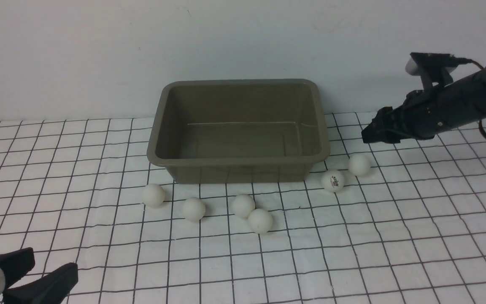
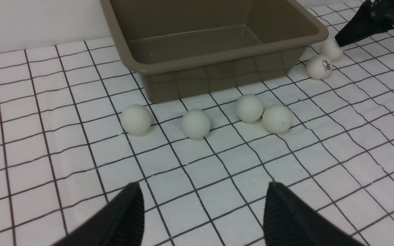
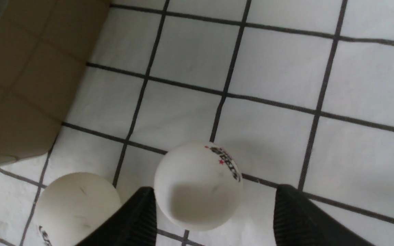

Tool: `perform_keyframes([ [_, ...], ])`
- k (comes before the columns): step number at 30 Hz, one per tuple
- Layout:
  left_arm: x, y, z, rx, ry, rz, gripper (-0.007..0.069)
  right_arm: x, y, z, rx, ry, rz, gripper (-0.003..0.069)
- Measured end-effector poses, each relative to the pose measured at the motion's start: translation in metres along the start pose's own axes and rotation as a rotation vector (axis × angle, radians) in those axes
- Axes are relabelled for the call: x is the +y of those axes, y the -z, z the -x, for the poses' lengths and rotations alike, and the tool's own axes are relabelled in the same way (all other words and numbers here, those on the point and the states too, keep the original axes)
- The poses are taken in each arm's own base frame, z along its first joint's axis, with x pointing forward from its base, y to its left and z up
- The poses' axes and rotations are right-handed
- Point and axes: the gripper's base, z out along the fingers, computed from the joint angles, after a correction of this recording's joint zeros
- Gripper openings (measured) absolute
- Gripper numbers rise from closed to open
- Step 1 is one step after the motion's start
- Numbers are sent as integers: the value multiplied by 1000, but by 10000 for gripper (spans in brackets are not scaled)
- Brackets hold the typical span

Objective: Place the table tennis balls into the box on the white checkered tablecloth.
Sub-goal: 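Reach for and grasp a ping pong ball on the table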

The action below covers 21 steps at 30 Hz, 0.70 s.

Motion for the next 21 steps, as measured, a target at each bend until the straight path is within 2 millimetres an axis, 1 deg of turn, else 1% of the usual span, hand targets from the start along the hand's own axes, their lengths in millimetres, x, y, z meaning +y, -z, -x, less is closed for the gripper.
perform_keyframes([
  [5, 0, 0, 0, 0, 0, 0, 429, 11, -9, 1, -3, 32, 4, 420],
  [9, 0, 0, 0, 0, 0, 0, 429, 19, -22, 0, 0, 54, -4, 420],
  [13, 0, 0, 0, 2, 0, -1, 429, 18, -27, 0, -13, 57, -25, 420],
  [18, 0, 0, 0, 6, 1, -5, 429, 15, -27, 2, -42, 57, -57, 419],
  [21, -1, 0, -1, 10, 1, -8, 429, 14, -29, 1, -39, 50, -59, 396],
])
